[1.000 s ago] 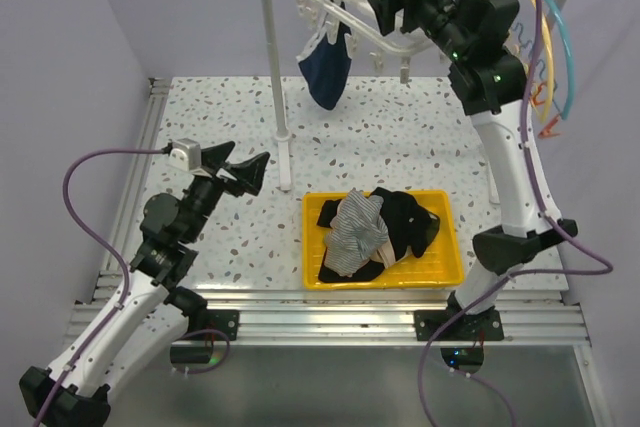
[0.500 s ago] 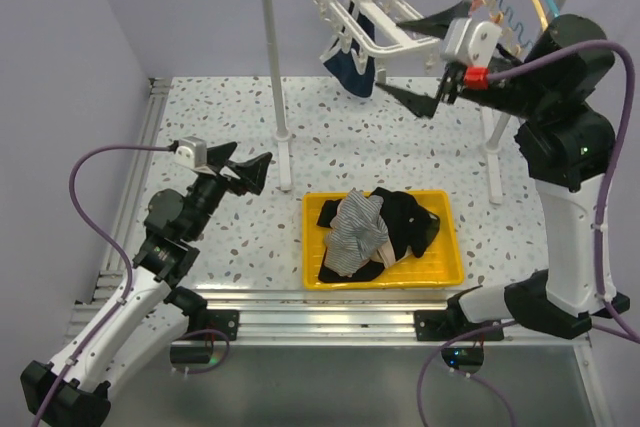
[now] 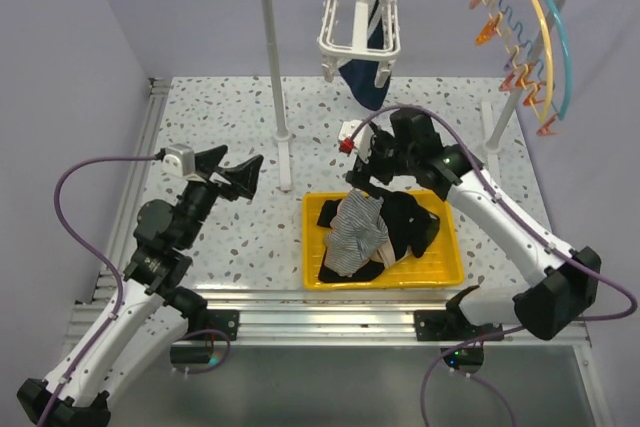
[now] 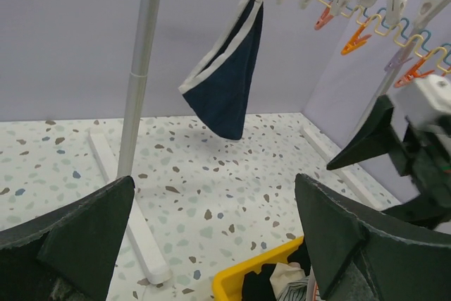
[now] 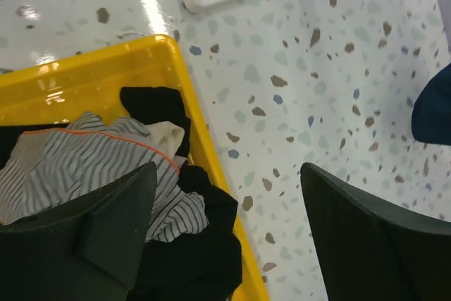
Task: Remove the underwear clipped to the hanger
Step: Adjust the hanger on the clothesline, then remove the underwear from the hanger.
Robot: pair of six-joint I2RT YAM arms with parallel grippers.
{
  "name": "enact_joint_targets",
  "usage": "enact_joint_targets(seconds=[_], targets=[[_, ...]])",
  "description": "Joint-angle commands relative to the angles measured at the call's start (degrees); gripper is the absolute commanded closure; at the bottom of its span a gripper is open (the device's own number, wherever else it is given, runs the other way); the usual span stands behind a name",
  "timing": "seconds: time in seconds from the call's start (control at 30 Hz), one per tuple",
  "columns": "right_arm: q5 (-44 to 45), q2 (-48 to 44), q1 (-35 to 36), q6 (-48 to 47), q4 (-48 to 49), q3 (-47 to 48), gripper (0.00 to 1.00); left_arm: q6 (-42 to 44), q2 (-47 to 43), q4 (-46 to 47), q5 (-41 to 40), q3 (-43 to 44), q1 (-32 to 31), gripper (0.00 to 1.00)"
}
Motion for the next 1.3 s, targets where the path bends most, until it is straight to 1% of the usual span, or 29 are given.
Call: enact_joint_targets(seconds=[0.0,0.03,0.07,0.13,0.23,0.3,0.33,0.4,0.43,0.47,0.53,0.63,0.7,0.77,0.83,0.87,0.9,0.97,1.0,1.1,1.17,1.27], targets=[[9.0,2.6,-3.2,15.1,17.1,-3.1,0.14,-0.4,-0.9,-1.7,-1.5,1.4,0.4,0.0],[7.5,3.4,-5.9,21.0,19.4,-4.2,0.14,-0.5,-1.1,-1.9,-1.6,1.4,0.4,0.0],[5.7,4.8,-7.6,24.3,25.4,-7.4,0.15,-0.7,-1.4,-2.1,-1.7,1.3,0.4,0.0],[5.5,6.5,-12.0,31.7,31.2,-11.6,0.14,-1.1,-1.7,-2.4,-1.7,1.3,0.4,0.0],[7.4,10.8,-15.1,36.0,39.2,-13.0,0.13,-1.6,-1.9,-3.0,-1.7,1.3,0.4,0.0],[8.9,13.6,-15.7,36.4,44.6,-13.1,0.12,-1.9,-2.0,-3.3,-1.8,1.3,0.4,0.0],[11.8,14.7,-15.7,36.1,45.8,-11.8,0.12,-1.8,-2.1,-3.4,-2.0,1.2,0.4,0.0],[15.7,18.5,-15.7,37.0,46.8,-9.3,0.11,-1.9,-1.9,-3.6,-2.3,1.3,0.4,0.0],[20.7,19.9,-15.8,37.5,46.3,-5.9,0.1,-1.9,-1.8,-3.8,-2.4,1.4,0.4,0.0],[23.4,22.5,-15.8,37.7,45.7,-4.4,0.09,-1.9,-1.8,-3.8,-2.5,1.6,0.4,0.0],[27.1,23.8,-16.4,37.6,46.2,-1.8,0.09,-1.9,-1.8,-4.3,-2.9,1.7,0.4,0.0],[25.9,22.8,-17.2,35.0,49.3,-2.4,0.09,-1.9,-2.3,-5.4,-3.8,2.1,0.4,0.0],[27.7,20.5,-17.6,32.6,52.6,-4.4,0.07,-1.9,-3.1,-5.9,-4.6,2.2,0.4,0.0],[30.1,20.0,-19.2,33.1,52.2,-4.1,0.07,-1.9,-3.9,-6.3,-5.3,1.9,0.4,0.0],[29.8,20.7,-21.1,37.1,50.6,-2.7,0.07,-2.2,-4.3,-6.4,-5.7,1.4,0.4,0.0],[27.7,21.1,-22.1,38.5,50.4,-2.3,0.07,-2.5,-4.4,-6.4,-6.0,1.2,0.4,0.0],[26.3,21.6,-23.5,42.2,50.3,-1.4,0.07,-2.7,-4.4,-6.1,-6.0,1.1,0.4,0.0],[22.3,24.4,-25.1,45.2,49.5,0.3,0.06,-3.3,-4.0,-5.5,-5.8,0.8,0.4,0.0],[19.9,25.8,-25.3,47.4,49.3,2.5,0.05,-3.4,-3.7,-5.3,-5.7,0.8,0.4,0.0],[15.1,31.0,-25.7,49.3,52.0,6.0,0.03,-4.0,-2.3,-4.1,-4.9,1.3,0.4,0.0],[15.0,34.6,-25.5,50.1,56.3,7.1,0.03,-4.1,-1.2,-4.2,-4.3,2.4,0.4,0.0],[16.4,39.7,-25.8,51.7,55.2,12.9,0.08,-4.7,-0.7,-4.5,-3.9,3.4,0.4,0.0]])
